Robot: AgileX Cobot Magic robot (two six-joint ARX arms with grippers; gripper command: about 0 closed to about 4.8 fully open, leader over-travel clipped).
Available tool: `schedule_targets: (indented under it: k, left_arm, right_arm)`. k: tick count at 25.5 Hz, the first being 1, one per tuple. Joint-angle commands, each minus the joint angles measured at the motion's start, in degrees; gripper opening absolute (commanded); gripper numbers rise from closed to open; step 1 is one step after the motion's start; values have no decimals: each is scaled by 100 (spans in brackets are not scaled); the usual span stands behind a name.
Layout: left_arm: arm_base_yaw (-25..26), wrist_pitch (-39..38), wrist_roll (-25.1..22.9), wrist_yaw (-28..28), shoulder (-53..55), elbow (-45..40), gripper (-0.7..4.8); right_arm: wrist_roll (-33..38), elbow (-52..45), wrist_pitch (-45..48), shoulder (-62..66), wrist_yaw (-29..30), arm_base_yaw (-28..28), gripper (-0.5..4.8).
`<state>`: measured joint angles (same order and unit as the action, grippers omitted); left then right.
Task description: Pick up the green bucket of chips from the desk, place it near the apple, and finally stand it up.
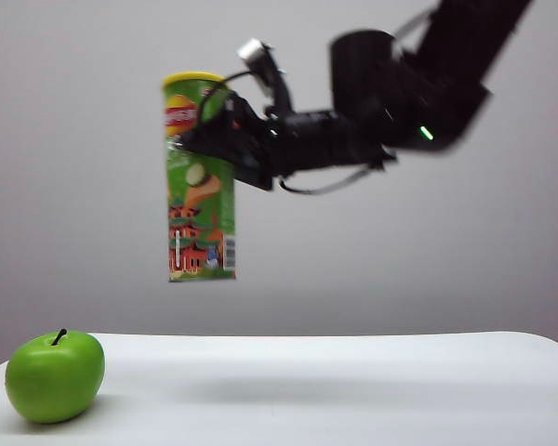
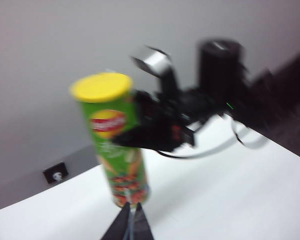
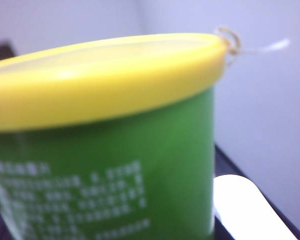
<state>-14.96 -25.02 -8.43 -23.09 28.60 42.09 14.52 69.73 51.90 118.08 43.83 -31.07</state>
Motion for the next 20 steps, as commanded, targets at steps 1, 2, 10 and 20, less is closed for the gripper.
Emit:
schedule_targets:
  k: [1, 2, 10, 20]
  left_arm:
    - [0, 83, 11, 57, -7, 11, -5]
    - [0, 66, 20, 59, -7, 11, -5]
    - [0, 763, 503, 120, -9, -431, -5]
    - [-4, 1058, 883, 98, -33, -929, -5]
  right_arm:
    - [531, -739, 1672, -39, -452, -11, 305]
    - [538, -938, 1823, -39, -584, -48, 305]
    - [-52, -1250, 1532, -37, -1681, -546, 305]
    - [-710, -1250, 1097, 234, -2249, -787, 305]
